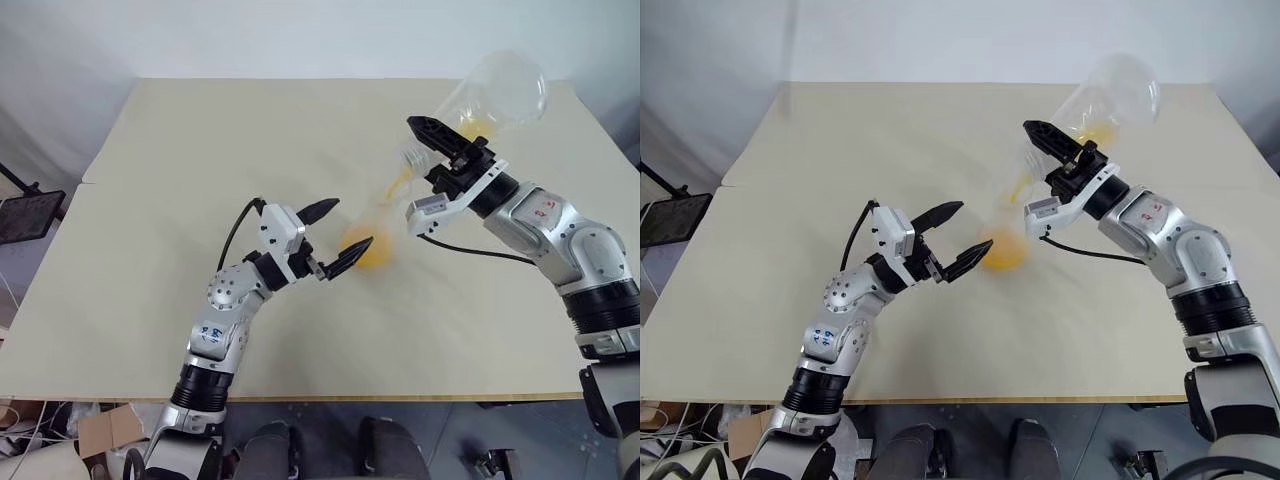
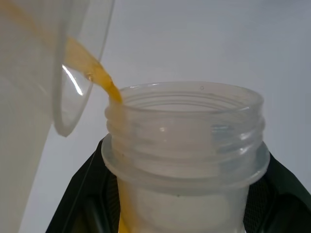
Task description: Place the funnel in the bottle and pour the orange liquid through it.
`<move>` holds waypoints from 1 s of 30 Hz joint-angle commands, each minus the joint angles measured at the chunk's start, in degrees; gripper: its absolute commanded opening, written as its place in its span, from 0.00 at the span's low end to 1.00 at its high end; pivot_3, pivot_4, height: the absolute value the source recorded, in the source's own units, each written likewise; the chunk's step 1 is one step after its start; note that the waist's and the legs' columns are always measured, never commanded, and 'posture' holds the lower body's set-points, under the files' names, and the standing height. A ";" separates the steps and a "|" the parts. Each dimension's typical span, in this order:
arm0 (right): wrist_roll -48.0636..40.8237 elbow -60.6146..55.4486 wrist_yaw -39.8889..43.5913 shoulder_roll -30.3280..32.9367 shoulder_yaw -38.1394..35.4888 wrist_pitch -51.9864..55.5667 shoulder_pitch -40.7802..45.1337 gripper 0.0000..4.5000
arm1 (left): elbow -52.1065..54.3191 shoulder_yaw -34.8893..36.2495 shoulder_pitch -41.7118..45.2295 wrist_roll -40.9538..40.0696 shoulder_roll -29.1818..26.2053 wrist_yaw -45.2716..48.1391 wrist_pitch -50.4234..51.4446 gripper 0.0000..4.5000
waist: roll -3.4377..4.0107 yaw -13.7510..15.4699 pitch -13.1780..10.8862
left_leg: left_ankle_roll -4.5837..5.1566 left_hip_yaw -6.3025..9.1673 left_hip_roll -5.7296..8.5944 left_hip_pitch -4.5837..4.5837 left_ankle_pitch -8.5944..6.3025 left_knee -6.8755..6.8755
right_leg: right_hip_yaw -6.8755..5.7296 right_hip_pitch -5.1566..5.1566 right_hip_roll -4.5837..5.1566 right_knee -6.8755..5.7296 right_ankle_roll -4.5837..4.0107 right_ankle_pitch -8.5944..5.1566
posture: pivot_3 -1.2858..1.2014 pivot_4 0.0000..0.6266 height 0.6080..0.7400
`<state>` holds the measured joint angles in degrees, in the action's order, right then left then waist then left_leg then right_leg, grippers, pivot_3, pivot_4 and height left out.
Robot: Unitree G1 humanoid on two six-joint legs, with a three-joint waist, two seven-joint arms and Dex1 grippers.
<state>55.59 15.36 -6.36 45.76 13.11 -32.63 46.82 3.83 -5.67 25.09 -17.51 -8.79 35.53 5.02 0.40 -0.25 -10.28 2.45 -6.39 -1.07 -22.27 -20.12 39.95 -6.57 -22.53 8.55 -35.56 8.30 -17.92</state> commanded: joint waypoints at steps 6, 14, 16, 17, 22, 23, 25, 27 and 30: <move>0.05 -0.84 -1.86 1.57 -0.68 -0.37 1.92 0.56 | 2.26 -0.14 -0.44 0.05 -0.02 -0.19 -1.37 1.00 | 0.00 -0.01 0.00 | 0.00 0.00 0.00 0.00 0.00 0.00 | 0.00 0.00 0.00 0.00 0.00 0.00 | 0.52 0.24 1.00; 0.08 -0.62 -2.50 1.55 -0.57 -0.91 1.96 0.56 | 3.59 0.33 -1.53 -0.31 -0.84 -0.16 -1.25 1.00 | 0.00 -0.01 0.00 | 0.00 0.00 0.00 0.00 0.00 0.00 | 0.00 0.00 0.00 0.00 0.00 0.00 | 0.52 0.24 1.00; 0.18 -0.37 -2.70 1.47 -0.59 -1.05 2.07 0.56 | 3.89 0.45 -1.85 -0.41 -1.11 -0.09 -1.21 1.00 | 0.00 -0.03 0.00 | 0.00 0.00 0.00 0.00 0.00 0.00 | 0.00 0.00 0.00 0.00 0.00 0.00 | 0.52 0.24 1.00; 0.26 -0.27 -2.81 1.44 -0.57 -1.12 2.13 0.56 | 4.12 0.54 -2.18 -0.42 -1.39 -0.01 -1.21 1.00 | 0.00 -0.04 0.00 | 0.00 0.00 -0.01 0.00 0.00 0.00 | 0.00 0.00 0.00 0.00 0.00 0.00 | 0.52 0.24 1.00; 0.62 0.18 -3.43 1.40 -0.39 -1.21 2.33 0.56 | 4.92 0.99 -3.32 -0.52 -2.31 0.01 -1.04 1.00 | 0.00 -0.04 0.00 | 0.00 0.00 -0.01 0.00 0.00 0.00 | 0.00 0.00 0.00 0.00 0.00 0.00 | 0.52 0.24 1.00; 0.63 0.20 -3.48 1.37 -0.40 -1.24 2.32 0.56 | 5.25 1.11 -3.67 -0.58 -2.58 0.01 -0.99 1.00 | 0.00 -0.04 0.00 | 0.00 0.00 -0.01 0.00 0.00 0.00 | 0.00 0.00 0.00 0.00 0.00 0.00 | 0.52 0.24 1.00; 0.69 0.33 -3.62 1.36 -0.35 -1.42 2.35 0.56 | 6.31 1.54 -4.91 -0.73 -3.50 0.02 -0.93 1.00 | 0.00 -0.10 0.00 | -0.01 0.00 -0.01 0.00 0.00 0.00 | 0.00 0.00 0.00 0.00 0.00 0.00 | 0.52 0.24 1.00; 0.66 0.43 -3.70 1.29 -0.31 -1.50 2.43 0.56 | 7.38 2.02 -6.08 -0.95 -4.34 0.04 -0.80 1.00 | 0.00 -0.16 0.00 | 0.00 0.00 -0.02 0.00 0.00 0.00 | 0.00 0.00 0.00 0.00 0.00 0.00 | 0.52 0.24 1.00; 0.60 0.54 -3.89 1.21 -0.25 -1.68 2.65 0.56 | 9.65 3.16 -8.24 -1.82 -5.65 0.26 -0.55 1.00 | 0.00 -0.22 0.00 | -0.01 0.01 -0.03 0.00 0.00 0.00 | 0.00 0.00 0.00 0.00 0.00 0.00 | 0.52 0.24 1.00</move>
<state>56.86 16.71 -9.08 45.97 13.40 -33.92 47.47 10.32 -3.37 17.18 -17.97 -14.09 35.41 5.01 0.40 -0.47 -10.28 2.44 -6.38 -1.09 -22.27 -20.11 39.95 -6.56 -22.54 8.55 -35.57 8.30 -17.92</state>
